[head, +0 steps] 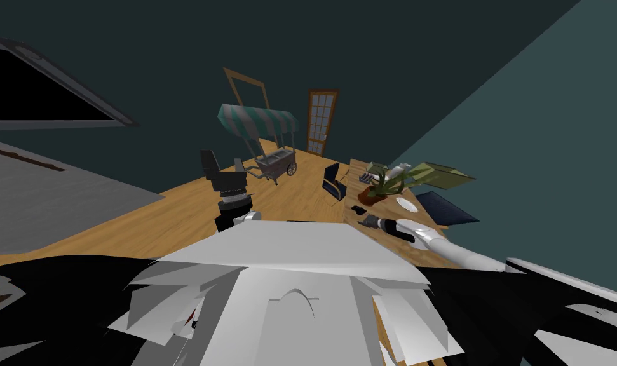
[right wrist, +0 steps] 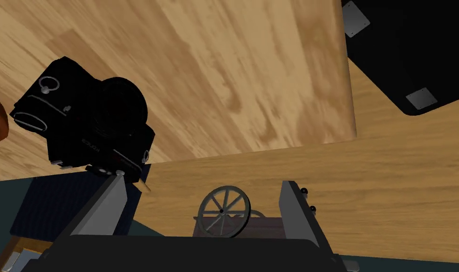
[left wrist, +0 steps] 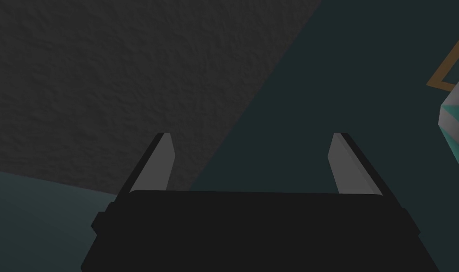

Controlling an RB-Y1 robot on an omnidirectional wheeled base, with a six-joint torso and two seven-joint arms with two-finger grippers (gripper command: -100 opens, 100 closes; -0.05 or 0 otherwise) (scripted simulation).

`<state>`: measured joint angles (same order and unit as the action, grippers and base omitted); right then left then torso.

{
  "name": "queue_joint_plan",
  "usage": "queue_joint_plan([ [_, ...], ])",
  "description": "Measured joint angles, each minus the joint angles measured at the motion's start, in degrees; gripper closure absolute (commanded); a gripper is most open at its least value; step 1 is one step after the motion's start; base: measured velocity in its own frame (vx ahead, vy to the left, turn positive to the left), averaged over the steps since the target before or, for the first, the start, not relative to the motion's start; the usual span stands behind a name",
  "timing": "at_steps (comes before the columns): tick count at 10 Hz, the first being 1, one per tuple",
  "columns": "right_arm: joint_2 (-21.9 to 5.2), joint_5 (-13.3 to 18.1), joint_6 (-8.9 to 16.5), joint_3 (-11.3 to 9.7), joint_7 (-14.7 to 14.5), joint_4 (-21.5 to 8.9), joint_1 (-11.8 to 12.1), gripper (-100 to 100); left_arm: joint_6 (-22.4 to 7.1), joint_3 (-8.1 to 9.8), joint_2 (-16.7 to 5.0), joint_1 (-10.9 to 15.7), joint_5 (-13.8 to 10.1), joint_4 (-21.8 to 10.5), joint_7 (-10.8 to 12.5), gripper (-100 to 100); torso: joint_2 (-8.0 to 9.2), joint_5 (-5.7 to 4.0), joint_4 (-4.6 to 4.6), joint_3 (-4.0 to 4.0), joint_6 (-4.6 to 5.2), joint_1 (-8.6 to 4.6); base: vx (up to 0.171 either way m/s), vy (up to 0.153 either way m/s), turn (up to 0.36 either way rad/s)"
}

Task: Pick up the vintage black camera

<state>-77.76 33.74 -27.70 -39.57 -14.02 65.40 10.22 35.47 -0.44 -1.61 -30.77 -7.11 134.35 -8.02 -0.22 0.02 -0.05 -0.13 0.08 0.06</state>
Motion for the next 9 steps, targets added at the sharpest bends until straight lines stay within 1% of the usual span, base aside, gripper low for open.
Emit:
queue_joint_plan([
  [1,-1.8,0.3,-0.6,-0.6,-0.2,-0.9,-0.1,-100,0.0,0.00,0.0,0.0,0.0,0.0,0.0,0,0.01,0.02,0.01,0.01,-0.02,-0.03,0.100,0.001,0.154],
  [2,-4.4,0.4,-0.9,-1.4,-0.3,-1.3,0.3,-100,0.0,0.00,0.0,0.0,0.0,0.0,0.0,0,-0.05,0.02,0.00,-0.02,-0.03,-0.02,0.080,-0.006,0.062],
  [3,-4.7,0.7,-1.6,-1.7,-0.8,-3.0,-0.1,-100,0.0,0.00,0.0,0.0,0.0,0.0,0.0,0,0.00,-0.02,0.00,0.00,0.00,-0.05,0.076,-0.011,0.073],
  [4,-6.0,0.6,-1.8,-2.0,-1.4,-3.0,0.6,-100,0.0,0.00,0.0,0.0,0.0,0.0,0.0,0,0.02,-0.01,0.01,0.02,-0.01,-0.07,0.060,-0.016,0.040],
  [5,-6.1,0.9,-2.0,-2.5,-1.6,-4.0,0.1,-100,0.0,0.00,0.0,0.0,0.0,0.0,0.0,0,0.07,-0.03,0.02,0.04,0.00,-0.08,0.067,-0.017,0.066],
  [6,-6.4,1.1,-2.5,-3.1,-2.0,-5.0,0.1,-100,0.0,0.00,0.0,0.0,0.0,0.0,0.0,0,0.07,-0.03,0.02,0.04,0.00,-0.10,0.098,-0.029,0.098],
  [7,-6.3,1.7,-3.5,-4.1,-2.5,-6.9,-0.6,-100,0.0,0.00,0.0,0.0,0.0,0.0,0.0,0,-0.02,-0.04,0.00,-0.01,-0.02,-0.14,0.170,-0.036,0.137],
  [8,-6.8,1.8,-4.2,-5.5,-2.8,-7.3,-0.3,-100,0.0,0.00,0.0,0.0,0.0,0.0,0.0,0,-0.25,-0.05,-0.05,-0.13,-0.03,-0.16,0.178,-0.048,0.088],
  [9,-6.8,1.7,-4.8,-6.3,-3.3,-7.5,0.2,-100,0.0,0.01,0.0,0.0,0.0,0.0,0.0,0,-0.32,-0.06,-0.07,-0.19,-0.01,-0.20,0.136,-0.062,0.040],
])
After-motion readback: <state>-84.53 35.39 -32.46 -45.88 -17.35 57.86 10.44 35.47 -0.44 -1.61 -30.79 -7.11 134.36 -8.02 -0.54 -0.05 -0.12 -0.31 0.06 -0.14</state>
